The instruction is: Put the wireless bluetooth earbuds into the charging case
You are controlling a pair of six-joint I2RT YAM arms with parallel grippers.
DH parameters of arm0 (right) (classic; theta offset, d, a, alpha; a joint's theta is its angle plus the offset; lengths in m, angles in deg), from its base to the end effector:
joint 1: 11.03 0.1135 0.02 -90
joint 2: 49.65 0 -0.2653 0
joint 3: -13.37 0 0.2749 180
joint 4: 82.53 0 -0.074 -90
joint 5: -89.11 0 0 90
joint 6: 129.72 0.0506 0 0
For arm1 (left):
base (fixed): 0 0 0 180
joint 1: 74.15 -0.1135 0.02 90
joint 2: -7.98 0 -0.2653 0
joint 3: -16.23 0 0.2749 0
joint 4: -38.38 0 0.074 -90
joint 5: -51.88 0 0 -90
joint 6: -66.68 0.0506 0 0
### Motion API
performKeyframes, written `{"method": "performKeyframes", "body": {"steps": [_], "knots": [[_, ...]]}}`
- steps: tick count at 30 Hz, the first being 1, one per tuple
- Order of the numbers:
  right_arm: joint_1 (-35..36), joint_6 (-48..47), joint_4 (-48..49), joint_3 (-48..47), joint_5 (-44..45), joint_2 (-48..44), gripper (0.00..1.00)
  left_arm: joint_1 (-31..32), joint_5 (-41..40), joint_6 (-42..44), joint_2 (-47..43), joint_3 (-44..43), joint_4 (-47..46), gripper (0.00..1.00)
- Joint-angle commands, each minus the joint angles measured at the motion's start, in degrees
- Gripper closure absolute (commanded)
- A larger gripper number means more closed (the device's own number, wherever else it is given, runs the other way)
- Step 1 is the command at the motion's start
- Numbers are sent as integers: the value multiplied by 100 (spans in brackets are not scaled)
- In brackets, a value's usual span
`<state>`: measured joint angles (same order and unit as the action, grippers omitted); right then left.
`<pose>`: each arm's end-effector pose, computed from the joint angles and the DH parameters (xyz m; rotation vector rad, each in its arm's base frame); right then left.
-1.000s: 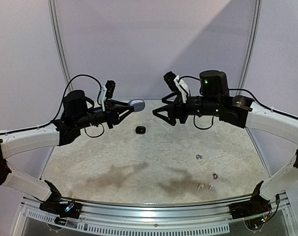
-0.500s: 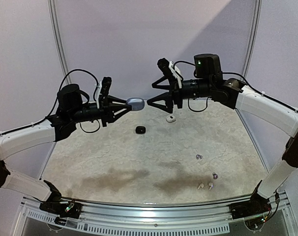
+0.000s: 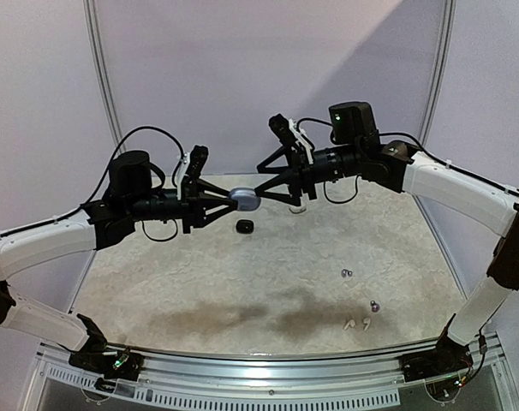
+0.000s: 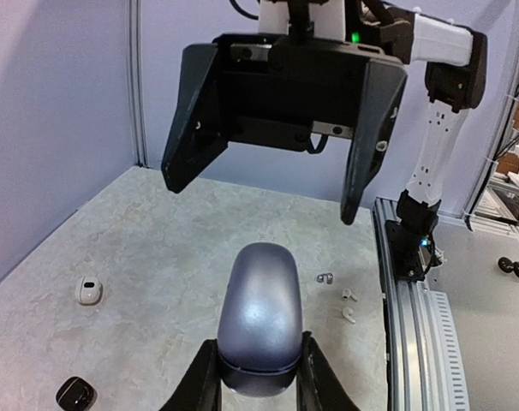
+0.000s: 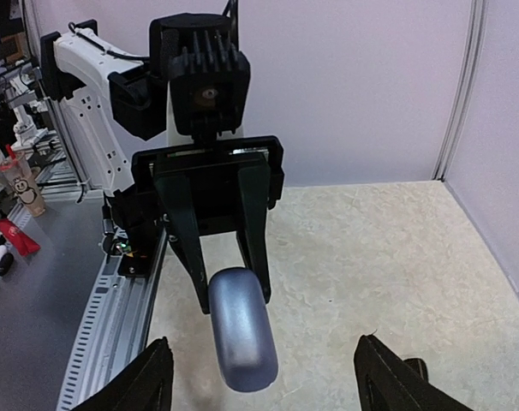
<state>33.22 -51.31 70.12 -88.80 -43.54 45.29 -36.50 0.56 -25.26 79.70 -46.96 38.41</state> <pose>0.2769 0.3176 0.3742 -1.3524 1.4414 1.0890 0.2347 -0.2210 0.3077 1.0302 1.4898 -1.0780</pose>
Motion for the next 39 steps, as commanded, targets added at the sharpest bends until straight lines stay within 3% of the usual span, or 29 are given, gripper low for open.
{"method": "performKeyframes", "body": {"steps": [1,10,17,20,23,25,27,28,29,31,39], "knots": [[100,348,317,204,-334,69,27,32,-31,183,-365,-84,631,100],[780,159,501,123,647,269,30,16,167,279,-1038,243,658,100],[1038,186,208,-149,803,364,69,57,240,-113,-1498,858,-22,100],[1108,192,146,-135,781,355,78,96,275,-124,-1605,918,-47,100],[1166,233,174,-123,740,354,97,111,290,-153,-1666,952,-17,100],[1182,301,275,-101,701,335,100,111,199,-278,-1697,990,-65,99],[1174,439,451,19,690,246,100,120,88,-460,-1764,1097,-218,48],[1181,472,567,110,682,176,100,120,133,-488,-1800,1149,-277,28],[1175,496,671,201,674,115,100,124,251,-474,-1811,1182,-319,22],[1174,538,830,344,671,-63,100,141,445,-400,-1826,1236,-372,25],[1186,618,864,351,663,-136,100,272,505,-89,-1742,1171,-354,53]]}}
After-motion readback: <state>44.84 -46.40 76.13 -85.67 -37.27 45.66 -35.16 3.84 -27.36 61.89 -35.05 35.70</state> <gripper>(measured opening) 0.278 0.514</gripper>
